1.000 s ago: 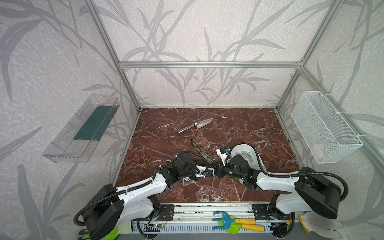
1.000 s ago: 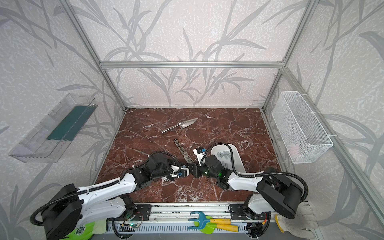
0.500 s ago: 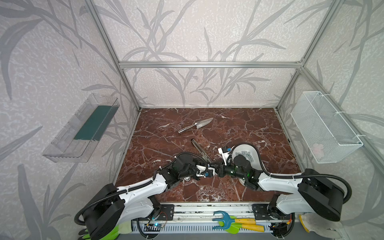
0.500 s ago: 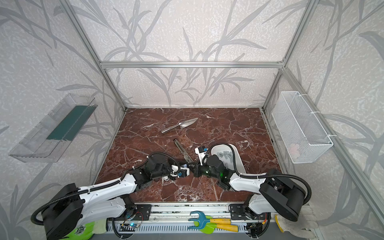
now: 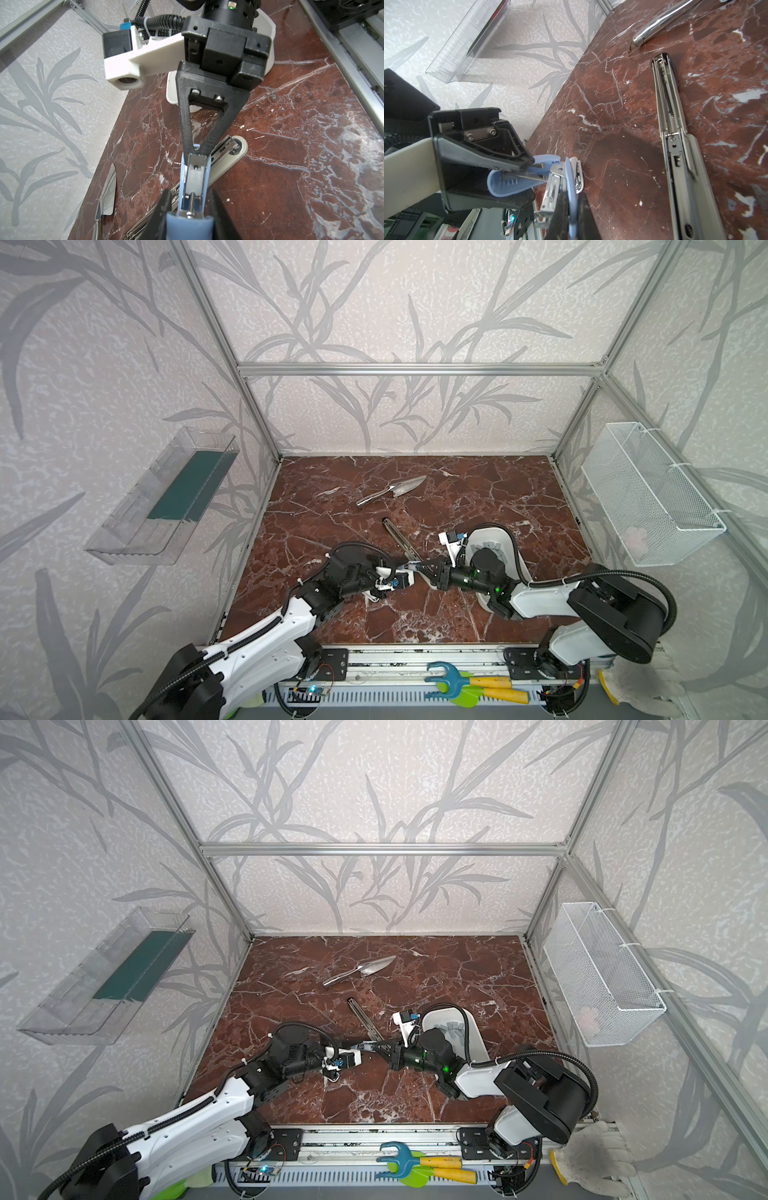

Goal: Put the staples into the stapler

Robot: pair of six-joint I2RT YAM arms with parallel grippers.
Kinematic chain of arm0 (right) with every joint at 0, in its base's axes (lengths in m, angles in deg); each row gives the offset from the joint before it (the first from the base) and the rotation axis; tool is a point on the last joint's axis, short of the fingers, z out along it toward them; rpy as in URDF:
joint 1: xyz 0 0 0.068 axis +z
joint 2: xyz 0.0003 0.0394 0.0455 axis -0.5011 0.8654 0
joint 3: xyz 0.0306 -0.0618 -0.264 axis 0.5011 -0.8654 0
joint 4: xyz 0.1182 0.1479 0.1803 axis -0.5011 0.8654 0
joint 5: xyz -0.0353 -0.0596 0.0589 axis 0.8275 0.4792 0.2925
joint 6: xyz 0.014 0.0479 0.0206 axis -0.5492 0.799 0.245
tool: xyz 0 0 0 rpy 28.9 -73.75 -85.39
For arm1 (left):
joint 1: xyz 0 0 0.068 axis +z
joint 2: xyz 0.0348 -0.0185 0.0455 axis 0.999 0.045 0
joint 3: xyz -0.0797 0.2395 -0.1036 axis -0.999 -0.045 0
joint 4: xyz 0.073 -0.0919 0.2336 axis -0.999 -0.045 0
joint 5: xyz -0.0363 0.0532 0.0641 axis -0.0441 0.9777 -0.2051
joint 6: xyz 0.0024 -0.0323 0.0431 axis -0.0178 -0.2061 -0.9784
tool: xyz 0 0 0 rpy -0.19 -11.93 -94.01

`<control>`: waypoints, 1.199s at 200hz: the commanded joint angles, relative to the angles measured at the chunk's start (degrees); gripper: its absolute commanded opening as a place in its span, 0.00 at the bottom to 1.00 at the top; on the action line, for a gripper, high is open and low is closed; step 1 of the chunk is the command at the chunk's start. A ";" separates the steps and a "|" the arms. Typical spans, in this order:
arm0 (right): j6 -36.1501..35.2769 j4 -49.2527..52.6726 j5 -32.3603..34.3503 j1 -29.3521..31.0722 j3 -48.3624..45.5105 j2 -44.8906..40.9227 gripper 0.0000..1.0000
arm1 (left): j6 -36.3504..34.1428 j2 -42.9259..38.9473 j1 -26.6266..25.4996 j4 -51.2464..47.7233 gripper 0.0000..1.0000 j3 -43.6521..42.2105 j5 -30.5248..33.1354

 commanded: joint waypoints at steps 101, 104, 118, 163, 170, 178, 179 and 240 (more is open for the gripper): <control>-1.31 11.83 10.26 -2.05 -5.51 -10.18 0.00 | 8.77 3.92 1.32 13.16 0.23 -0.29 18.40; -1.30 12.06 10.31 -2.05 -5.55 -10.46 0.00 | 8.82 4.22 1.36 13.17 0.24 -0.21 19.28; -1.30 12.49 10.27 -2.05 -5.71 -11.48 0.00 | 9.09 5.86 1.48 12.57 0.35 0.30 21.99; -0.99 12.85 9.96 -2.05 -5.90 -12.70 0.00 | 8.44 12.18 1.54 9.23 0.51 4.03 22.42; -0.98 12.75 9.85 -2.05 -5.98 -12.81 0.00 | 8.16 12.92 1.55 8.88 0.51 4.65 22.06; -0.92 12.88 9.75 -2.05 -6.00 -13.07 0.00 | 7.93 13.65 1.52 8.47 0.51 5.27 21.85; -0.87 12.91 9.79 -2.05 -5.95 -13.14 0.00 | 7.90 13.71 1.54 8.45 0.51 5.30 21.82; -1.11 15.43 11.49 -2.05 -6.15 -16.66 0.00 | -0.05 9.31 0.35 4.02 0.64 4.98 2.07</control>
